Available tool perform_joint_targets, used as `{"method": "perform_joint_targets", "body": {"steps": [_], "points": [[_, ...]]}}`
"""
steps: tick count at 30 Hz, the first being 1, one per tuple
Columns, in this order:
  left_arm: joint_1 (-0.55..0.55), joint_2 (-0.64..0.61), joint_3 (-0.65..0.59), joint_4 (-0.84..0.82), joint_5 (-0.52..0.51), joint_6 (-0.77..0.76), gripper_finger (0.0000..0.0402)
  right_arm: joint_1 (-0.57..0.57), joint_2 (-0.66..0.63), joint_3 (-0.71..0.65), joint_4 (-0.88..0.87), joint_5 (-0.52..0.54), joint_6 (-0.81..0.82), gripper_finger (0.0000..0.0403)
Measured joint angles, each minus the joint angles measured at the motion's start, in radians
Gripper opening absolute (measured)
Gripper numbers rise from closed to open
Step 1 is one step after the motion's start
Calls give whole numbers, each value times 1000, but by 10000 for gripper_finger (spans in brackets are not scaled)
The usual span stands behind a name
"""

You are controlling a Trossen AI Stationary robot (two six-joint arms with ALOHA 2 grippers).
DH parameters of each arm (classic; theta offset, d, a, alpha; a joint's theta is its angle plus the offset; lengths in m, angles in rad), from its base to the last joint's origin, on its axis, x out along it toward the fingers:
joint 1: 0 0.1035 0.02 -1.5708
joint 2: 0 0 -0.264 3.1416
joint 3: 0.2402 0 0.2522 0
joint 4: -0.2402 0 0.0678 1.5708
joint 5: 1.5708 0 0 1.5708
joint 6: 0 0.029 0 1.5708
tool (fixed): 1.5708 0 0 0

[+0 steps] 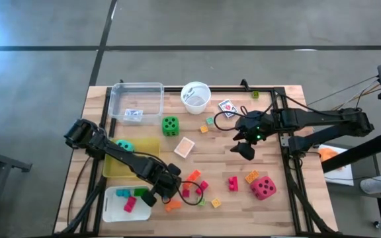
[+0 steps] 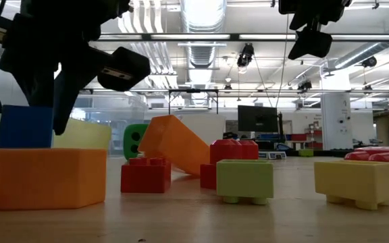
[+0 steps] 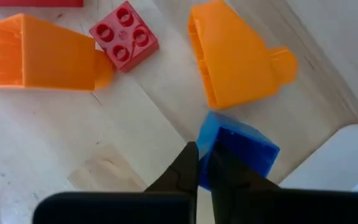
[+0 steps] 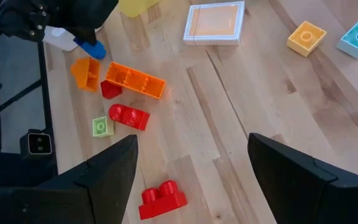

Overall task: Pick & Place Toys
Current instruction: Put the dark blue game piece into the white bin

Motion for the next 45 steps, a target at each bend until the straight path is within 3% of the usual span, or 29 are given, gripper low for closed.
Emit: {"method": "perform_joint_targets", "body": {"steps": [10, 18, 28, 35, 45], "points": [[4, -9, 1, 2, -19, -34, 1, 0, 0, 0, 1, 0, 0, 297], [24, -92, 16, -7, -89, -73, 0, 0, 0, 0, 3, 0, 0, 297], [38, -315, 67, -159, -27, -362, 0, 0, 0, 0, 53, 1, -4, 297], [-98, -403, 66, -321, 51, -643, 0, -1, 0, 0, 128, 2, -27, 297], [-286, -341, 9, -310, 23, -882, 0, -45, 0, 0, 153, 29, -32, 297]]}}
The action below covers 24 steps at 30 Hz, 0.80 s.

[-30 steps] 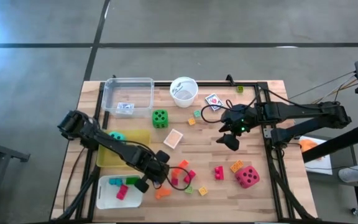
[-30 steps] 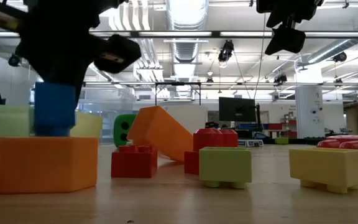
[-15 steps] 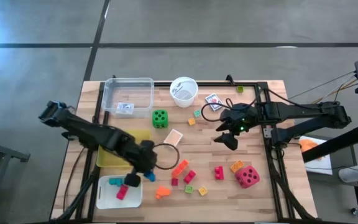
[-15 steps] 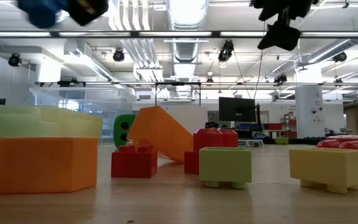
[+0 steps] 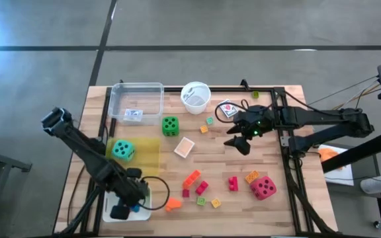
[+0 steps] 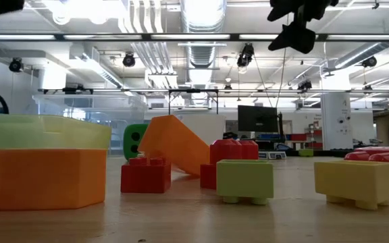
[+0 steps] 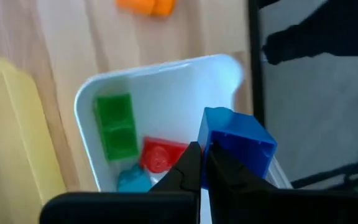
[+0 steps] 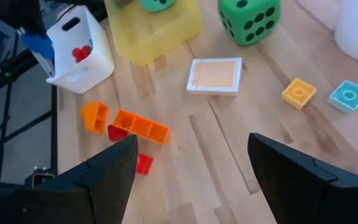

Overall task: Pick & Place Toys
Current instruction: Put the dark blue game piece into the white bin

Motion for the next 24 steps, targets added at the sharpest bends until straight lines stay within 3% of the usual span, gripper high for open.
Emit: {"method": "perform_joint_targets", "body": {"steps": [11, 24], "points": [[-22, 40, -225, 253, -42, -296, 0, -15, 0, 0, 3, -4, 1, 297], [-31, 53, -268, 289, -50, -311, 0, -14, 0, 0, 1, -5, 1, 297]]}}
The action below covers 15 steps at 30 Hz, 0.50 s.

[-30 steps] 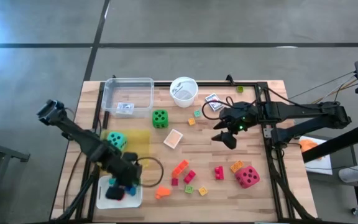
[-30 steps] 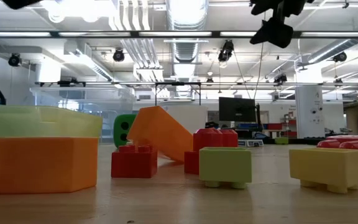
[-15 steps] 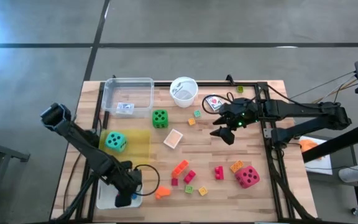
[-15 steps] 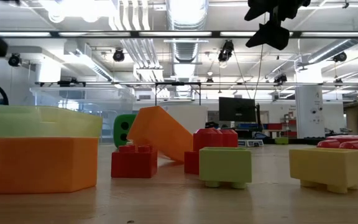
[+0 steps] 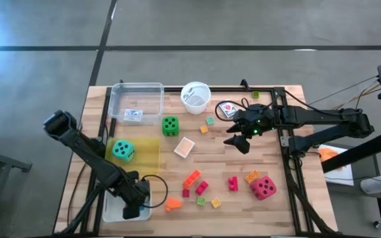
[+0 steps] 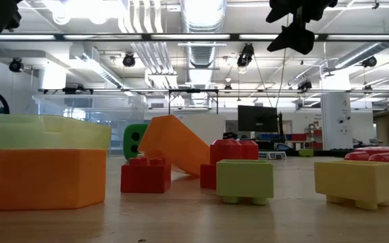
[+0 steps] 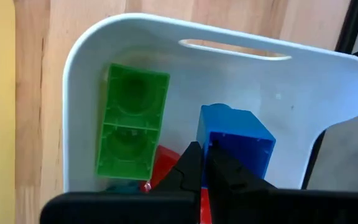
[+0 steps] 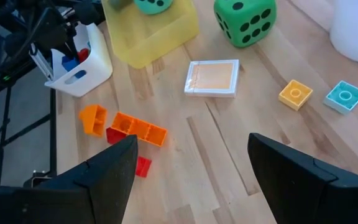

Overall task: Pick & Place Toys
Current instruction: Put the dark blue game piece into the white bin

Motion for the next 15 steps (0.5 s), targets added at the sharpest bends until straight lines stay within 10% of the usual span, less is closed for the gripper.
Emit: {"method": "perform_joint_targets", "body": {"steps": [15], "points": [[0, 13, 1, 23, 0, -4, 0, 0, 0, 0, -1, 0, -7, 297]]}}
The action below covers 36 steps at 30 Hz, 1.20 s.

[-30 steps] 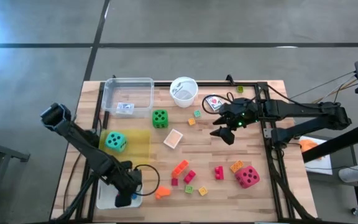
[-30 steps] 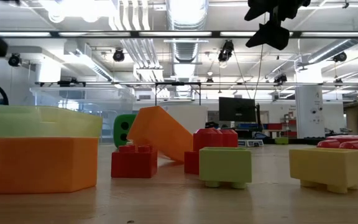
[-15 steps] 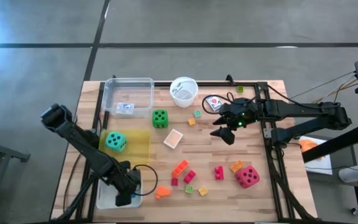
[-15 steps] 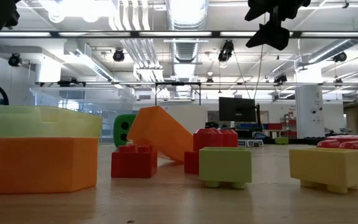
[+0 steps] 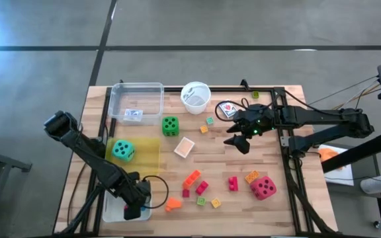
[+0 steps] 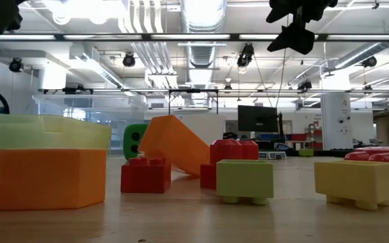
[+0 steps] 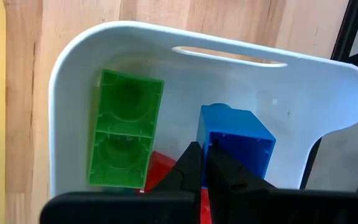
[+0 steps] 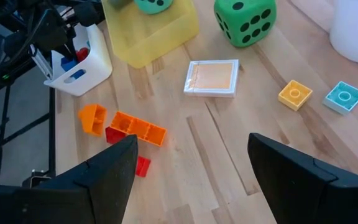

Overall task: Pick & Place Toys
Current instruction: Put the dark blue game piece into the white bin, then put the yellow deck of cards into the transparent bin

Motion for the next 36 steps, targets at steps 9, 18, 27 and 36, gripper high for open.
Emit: {"method": "perform_joint_targets", "body": {"steps": [9, 18, 27, 36], "points": [[0, 0, 1, 0, 1, 23, 1, 0, 0, 0, 0, 0, 0, 297], [0, -2, 1, 0, 12, 73, 87, 0, 0, 0, -1, 0, 0, 297], [3, -13, 6, -8, 85, 72, 195, -1, 0, 0, -1, -2, -2, 297], [37, -58, 96, -150, 110, 45, 229, 0, 0, 0, 0, -2, -8, 297]]}}
